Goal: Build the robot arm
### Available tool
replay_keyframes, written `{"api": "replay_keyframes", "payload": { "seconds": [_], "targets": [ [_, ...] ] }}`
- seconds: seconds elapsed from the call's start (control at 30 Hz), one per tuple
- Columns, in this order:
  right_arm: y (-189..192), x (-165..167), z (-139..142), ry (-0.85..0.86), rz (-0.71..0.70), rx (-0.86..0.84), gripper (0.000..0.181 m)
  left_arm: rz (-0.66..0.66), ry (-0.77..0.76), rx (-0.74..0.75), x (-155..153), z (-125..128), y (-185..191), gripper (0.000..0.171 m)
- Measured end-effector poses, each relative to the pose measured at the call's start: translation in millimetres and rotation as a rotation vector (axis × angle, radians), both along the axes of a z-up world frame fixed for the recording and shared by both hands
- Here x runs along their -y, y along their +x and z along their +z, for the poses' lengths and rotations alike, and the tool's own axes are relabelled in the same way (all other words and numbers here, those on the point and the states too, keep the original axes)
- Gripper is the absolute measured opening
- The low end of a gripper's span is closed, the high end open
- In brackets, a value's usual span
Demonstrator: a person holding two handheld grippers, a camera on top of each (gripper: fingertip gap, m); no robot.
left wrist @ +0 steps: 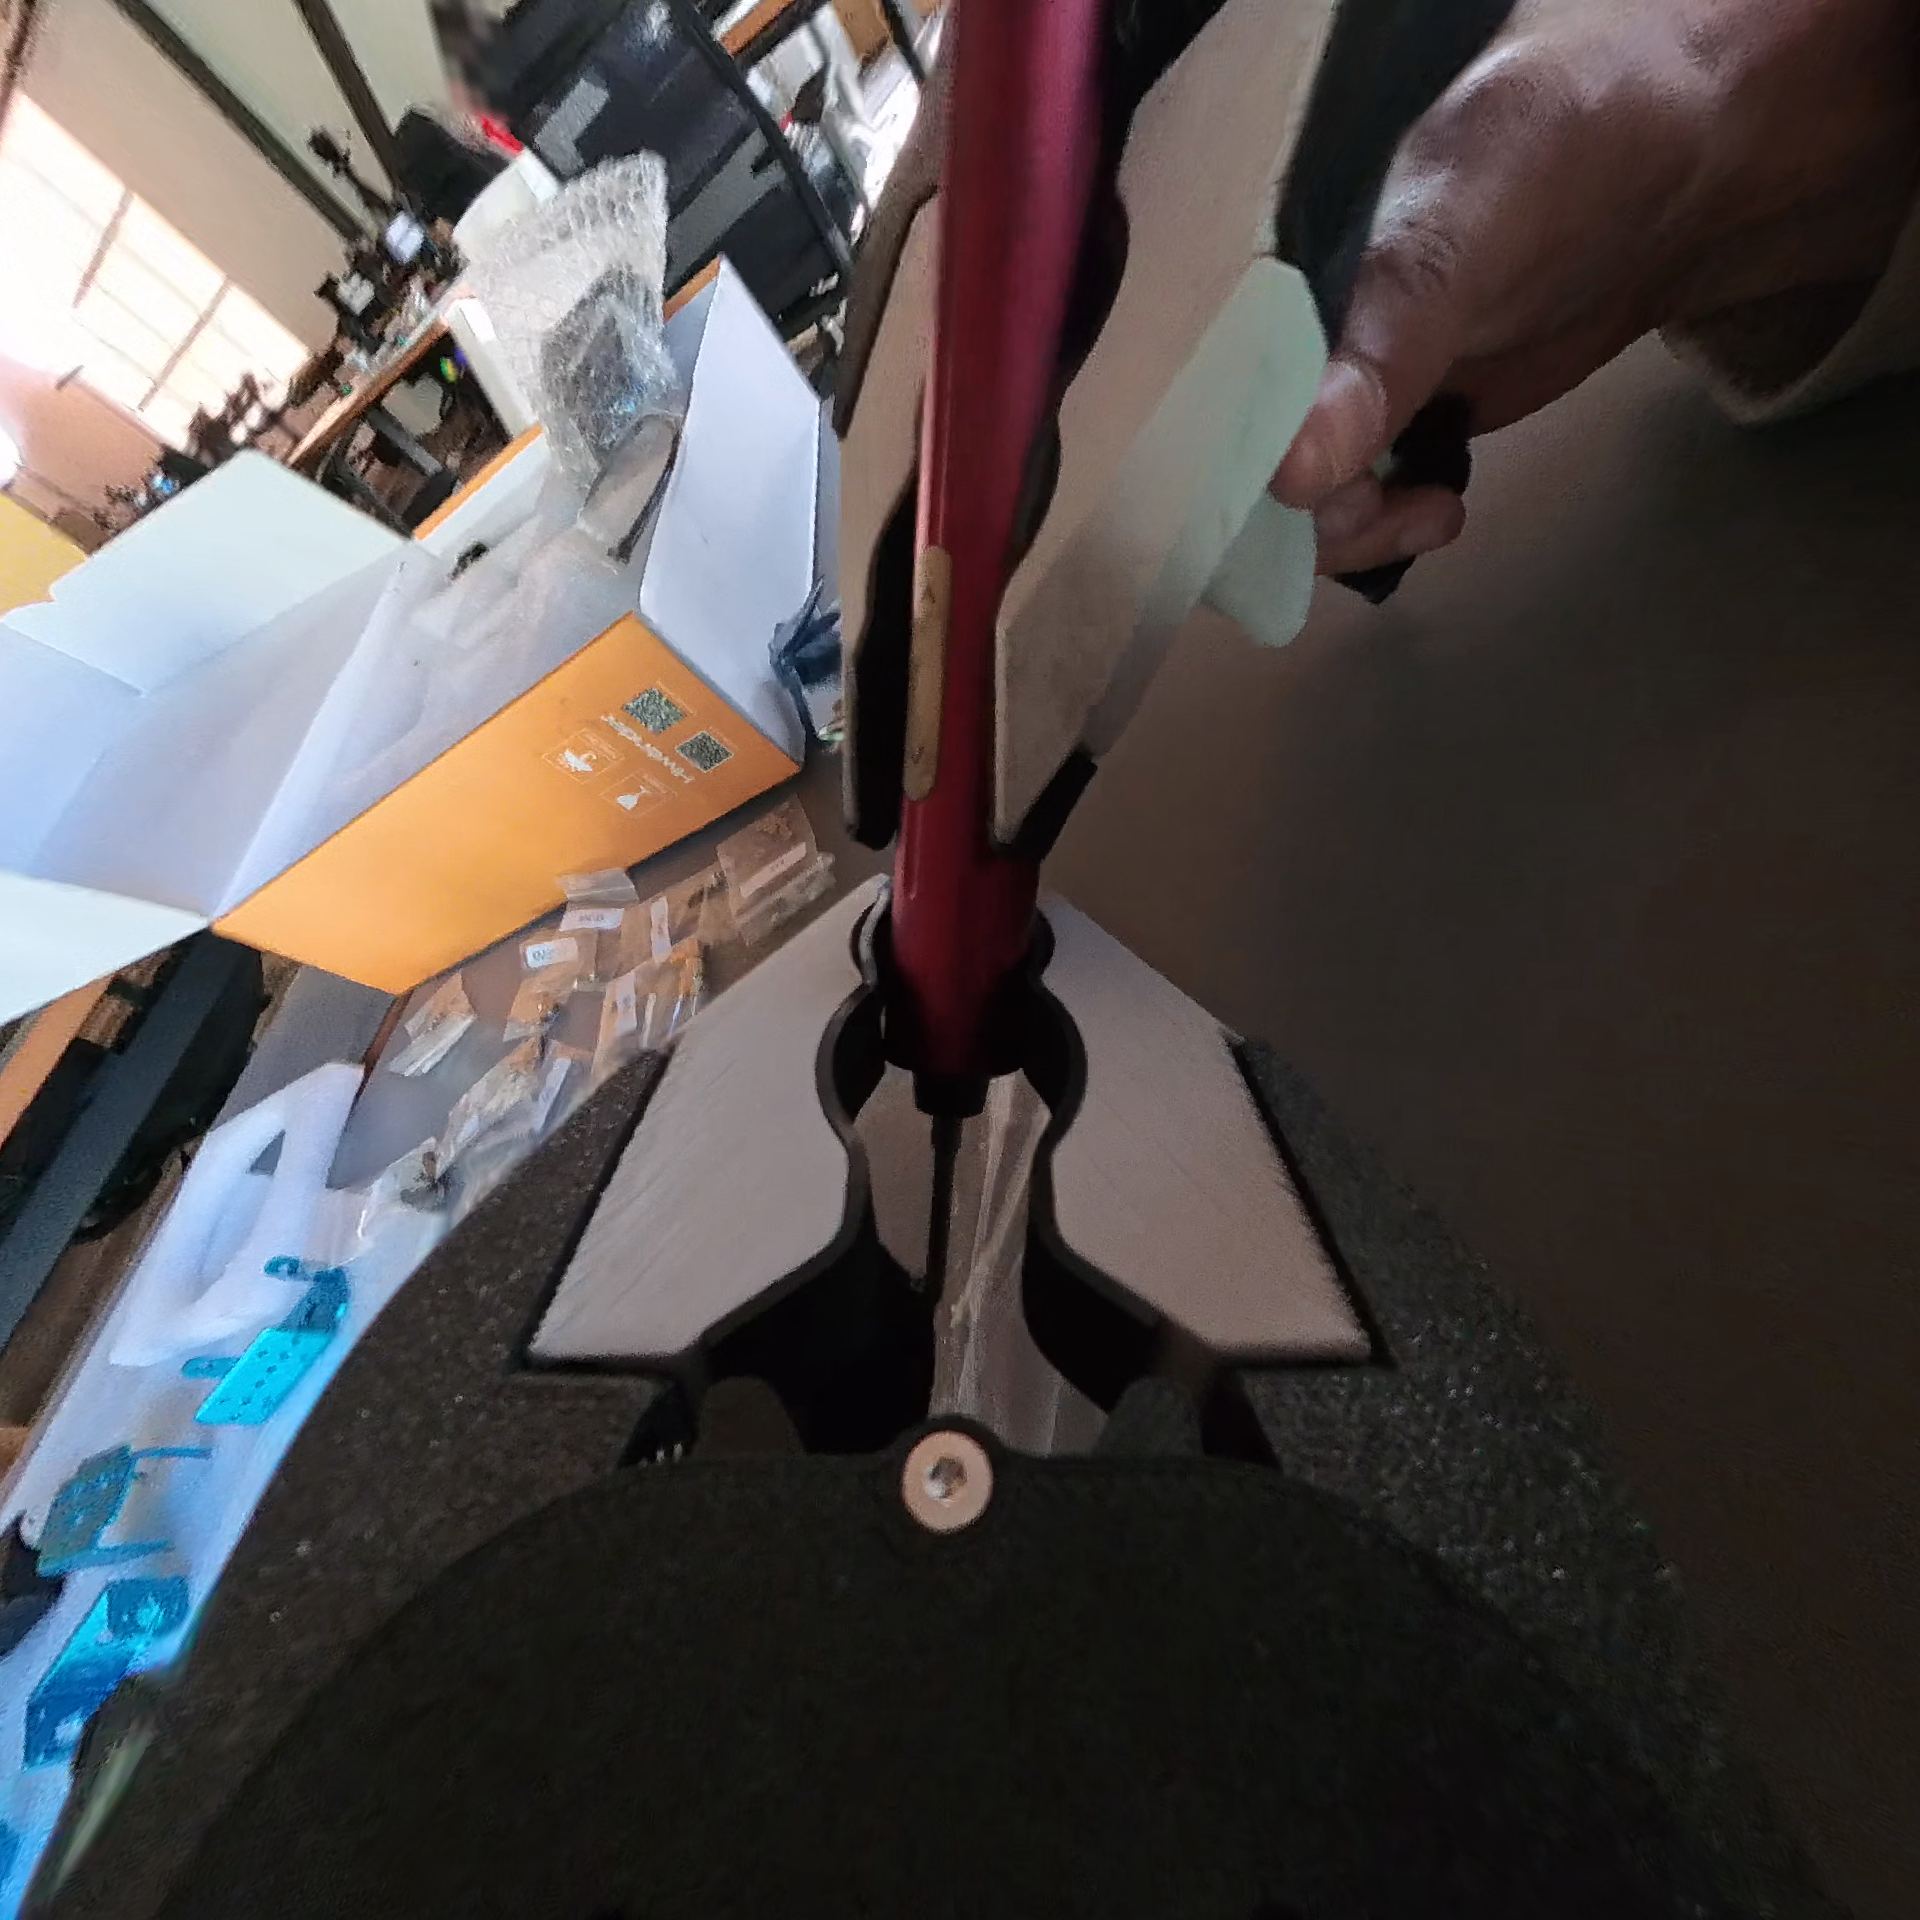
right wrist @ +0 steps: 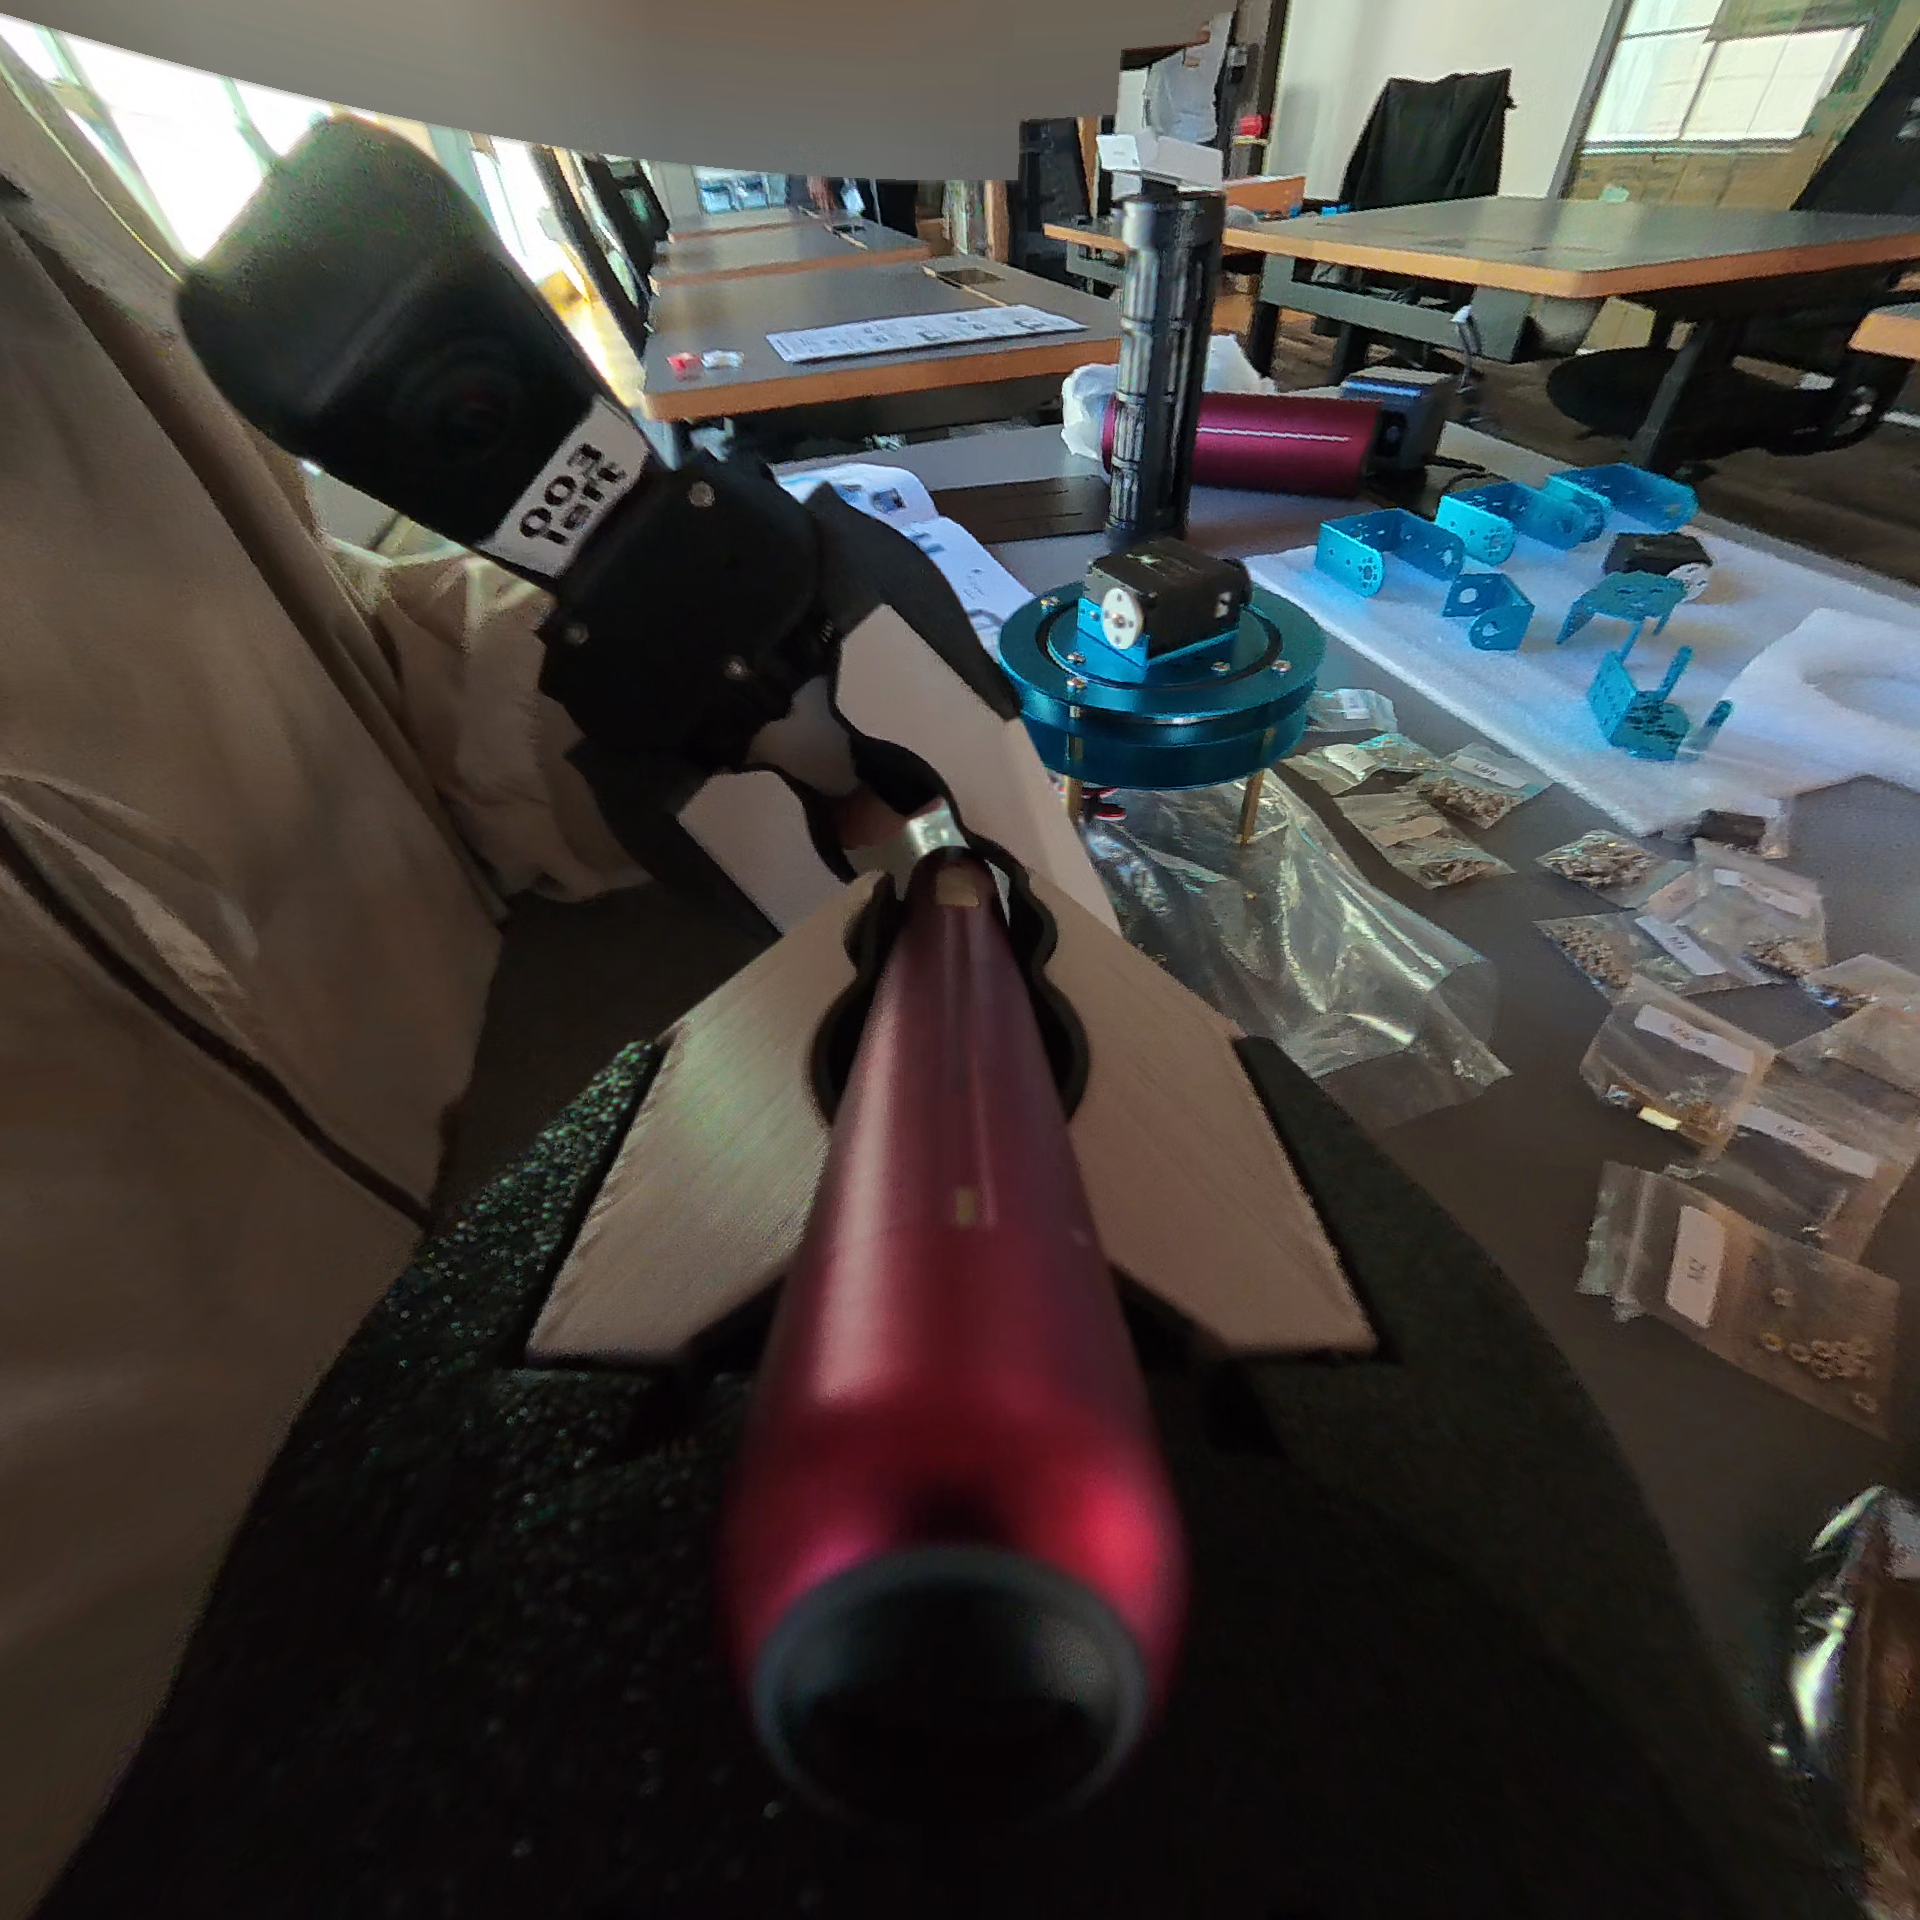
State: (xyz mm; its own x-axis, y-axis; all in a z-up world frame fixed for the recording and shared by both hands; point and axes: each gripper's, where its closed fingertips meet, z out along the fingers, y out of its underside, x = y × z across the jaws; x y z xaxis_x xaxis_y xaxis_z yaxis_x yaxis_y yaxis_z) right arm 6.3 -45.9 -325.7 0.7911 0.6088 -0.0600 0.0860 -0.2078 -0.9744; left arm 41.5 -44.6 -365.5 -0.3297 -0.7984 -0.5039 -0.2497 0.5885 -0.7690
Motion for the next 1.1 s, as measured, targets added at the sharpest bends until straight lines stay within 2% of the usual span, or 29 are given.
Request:
{"api": "replay_keyframes", "payload": {
  "seconds": [0.07, 0.13, 0.2, 0.3, 0.43, 0.6, 0.83, 1.1],
  "targets": [
    [4.0, -7.5, -2.2, 0.037, -0.051, 0.067, 0.021, 0.098, 0.027, -0.006, -17.9, -1.1, -10.6, 0.024],
    [13.0, -17.6, -3.9, 0.060, -0.104, 0.108, 0.021, 0.194, -0.022, -0.008, -39.4, 0.2, -31.3, 0.029],
    [18.6, -30.0, -13.7, 0.035, -0.131, 0.174, 0.021, 0.290, -0.146, 0.012, -60.6, 7.0, -55.4, 0.029],
    [21.8, -52.0, -19.6, 0.033, -0.146, 0.241, 0.020, 0.363, -0.393, 0.126, -81.4, 33.7, -89.2, 0.029],
    [33.5, -84.6, -25.3, 0.004, -0.156, 0.207, 0.021, 0.384, -0.553, 0.312, -103.7, 64.1, -118.0, 0.027],
    [47.5, -107.2, -49.5, -0.196, -0.152, 0.047, 0.021, 0.382, -0.605, 0.434, -123.3, 70.6, -129.6, 0.025],
    [48.4, -114.4, -54.9, -0.300, -0.142, -0.054, 0.021, 0.367, -0.630, 0.433, -133.5, 60.6, -127.3, 0.024],
    [50.7, -116.8, -55.5, -0.305, -0.146, -0.075, 0.020, 0.362, -0.644, 0.413, -133.3, 55.6, -125.4, 0.024]
  ]
}}
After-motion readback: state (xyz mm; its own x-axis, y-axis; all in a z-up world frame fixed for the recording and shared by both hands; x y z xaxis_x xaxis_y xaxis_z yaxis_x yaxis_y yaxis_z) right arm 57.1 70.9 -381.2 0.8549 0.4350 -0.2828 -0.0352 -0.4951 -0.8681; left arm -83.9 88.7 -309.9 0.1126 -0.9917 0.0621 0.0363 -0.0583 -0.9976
